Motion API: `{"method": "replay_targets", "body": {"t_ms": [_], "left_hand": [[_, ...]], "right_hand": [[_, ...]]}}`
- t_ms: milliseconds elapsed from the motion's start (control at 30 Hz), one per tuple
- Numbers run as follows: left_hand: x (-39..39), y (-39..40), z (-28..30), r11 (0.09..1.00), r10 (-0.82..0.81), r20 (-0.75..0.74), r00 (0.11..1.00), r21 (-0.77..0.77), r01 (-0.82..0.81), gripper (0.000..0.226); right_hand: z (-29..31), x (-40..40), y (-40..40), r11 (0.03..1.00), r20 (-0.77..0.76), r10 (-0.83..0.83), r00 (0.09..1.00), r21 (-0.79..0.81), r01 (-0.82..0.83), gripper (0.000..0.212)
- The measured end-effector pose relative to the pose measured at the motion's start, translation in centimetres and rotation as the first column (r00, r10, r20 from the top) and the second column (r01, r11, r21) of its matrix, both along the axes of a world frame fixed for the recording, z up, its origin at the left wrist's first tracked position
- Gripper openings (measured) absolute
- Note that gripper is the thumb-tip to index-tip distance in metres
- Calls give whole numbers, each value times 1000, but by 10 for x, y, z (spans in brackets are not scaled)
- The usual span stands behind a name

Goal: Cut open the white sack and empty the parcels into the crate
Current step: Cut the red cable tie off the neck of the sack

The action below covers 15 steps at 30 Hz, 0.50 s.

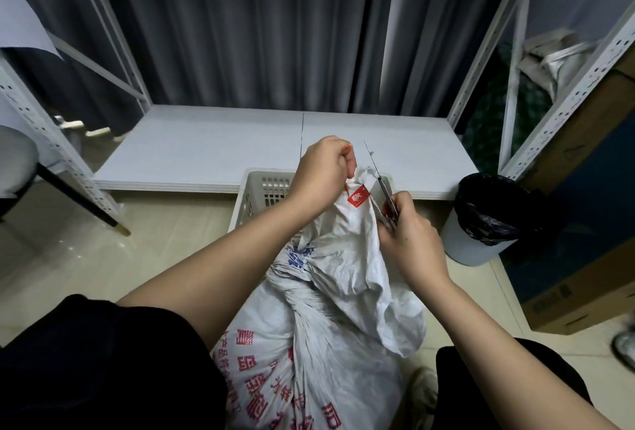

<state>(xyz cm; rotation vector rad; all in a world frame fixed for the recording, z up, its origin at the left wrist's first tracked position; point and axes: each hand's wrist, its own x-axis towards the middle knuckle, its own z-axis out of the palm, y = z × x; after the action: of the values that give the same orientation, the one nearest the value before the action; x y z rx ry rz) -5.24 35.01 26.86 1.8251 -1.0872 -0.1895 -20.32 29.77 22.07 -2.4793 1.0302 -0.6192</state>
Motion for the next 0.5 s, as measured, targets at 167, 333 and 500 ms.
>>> {"method": "replay_targets", "body": {"t_ms": [167,333,500], "left_hand": [[3,-15,-2,996,78,-368,927,76,-53,25],[10,-16,-6,981,-11,-140,990,191,38,26],[9,-8,-3,991,-87,173,981,115,67,39]], "right_hand": [[-2,-1,3,1000,21,28,999,-13,-28,23],[-3,-2,1,999,36,34,999,-9,-34,22],[-3,-3,2,999,52,46,998,-7,-46,23]]}}
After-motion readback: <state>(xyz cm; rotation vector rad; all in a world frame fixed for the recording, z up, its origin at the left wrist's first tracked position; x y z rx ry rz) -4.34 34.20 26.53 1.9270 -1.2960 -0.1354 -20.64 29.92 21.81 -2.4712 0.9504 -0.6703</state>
